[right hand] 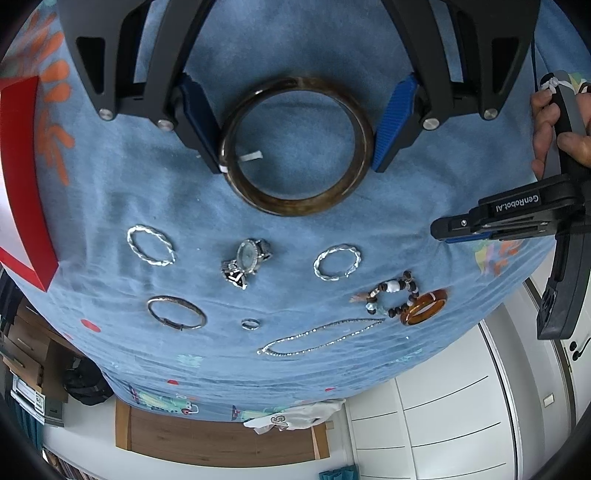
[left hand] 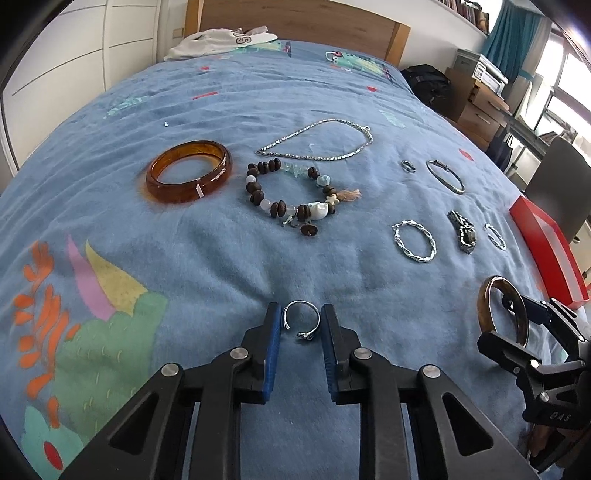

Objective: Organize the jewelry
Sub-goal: 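Carry the dark brown bangle into the red box and open the right tool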

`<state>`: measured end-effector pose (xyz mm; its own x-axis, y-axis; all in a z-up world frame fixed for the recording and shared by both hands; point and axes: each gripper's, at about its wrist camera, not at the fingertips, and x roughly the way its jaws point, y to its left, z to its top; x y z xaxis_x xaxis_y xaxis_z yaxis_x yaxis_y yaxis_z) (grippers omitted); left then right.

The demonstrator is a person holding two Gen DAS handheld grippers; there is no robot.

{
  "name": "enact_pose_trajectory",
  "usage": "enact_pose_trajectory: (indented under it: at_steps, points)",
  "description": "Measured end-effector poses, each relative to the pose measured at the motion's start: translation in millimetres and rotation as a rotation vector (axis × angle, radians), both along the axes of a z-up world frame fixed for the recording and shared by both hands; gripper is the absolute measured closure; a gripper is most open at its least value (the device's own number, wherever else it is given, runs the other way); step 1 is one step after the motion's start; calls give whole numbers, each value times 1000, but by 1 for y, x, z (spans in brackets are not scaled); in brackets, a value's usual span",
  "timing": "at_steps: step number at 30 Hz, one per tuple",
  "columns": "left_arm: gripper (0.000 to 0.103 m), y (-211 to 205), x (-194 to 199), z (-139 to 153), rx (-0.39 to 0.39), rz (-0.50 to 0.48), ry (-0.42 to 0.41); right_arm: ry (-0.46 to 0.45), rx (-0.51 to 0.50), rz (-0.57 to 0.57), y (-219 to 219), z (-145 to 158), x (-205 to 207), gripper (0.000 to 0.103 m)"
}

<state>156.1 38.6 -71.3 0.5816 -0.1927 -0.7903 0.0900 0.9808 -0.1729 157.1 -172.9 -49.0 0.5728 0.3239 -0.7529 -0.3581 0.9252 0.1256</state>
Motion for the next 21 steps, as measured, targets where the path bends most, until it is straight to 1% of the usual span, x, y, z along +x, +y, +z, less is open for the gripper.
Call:
enact_pose_trajectory:
  at_steps: [5, 13, 17, 20, 21]
  points:
    - [82, 0, -7, 7, -2, -2, 1, -13, 4, -10, -6, 10, -6, 26]
    - [82, -14, -16, 30, 3, -43, -14, -56, 25, -52, -27, 40, -19, 26]
    - [82, -33, -17, 43, -20, -84, -9, -71, 36, -92, -51, 57, -24, 26]
    - [82, -58, -10, 51, -42, -119, -1, -75, 44, -134, -82, 70, -26, 26]
    - [82, -68, -8, 53, -52, -135, 1, -78, 42, -156, -100, 75, -25, 26]
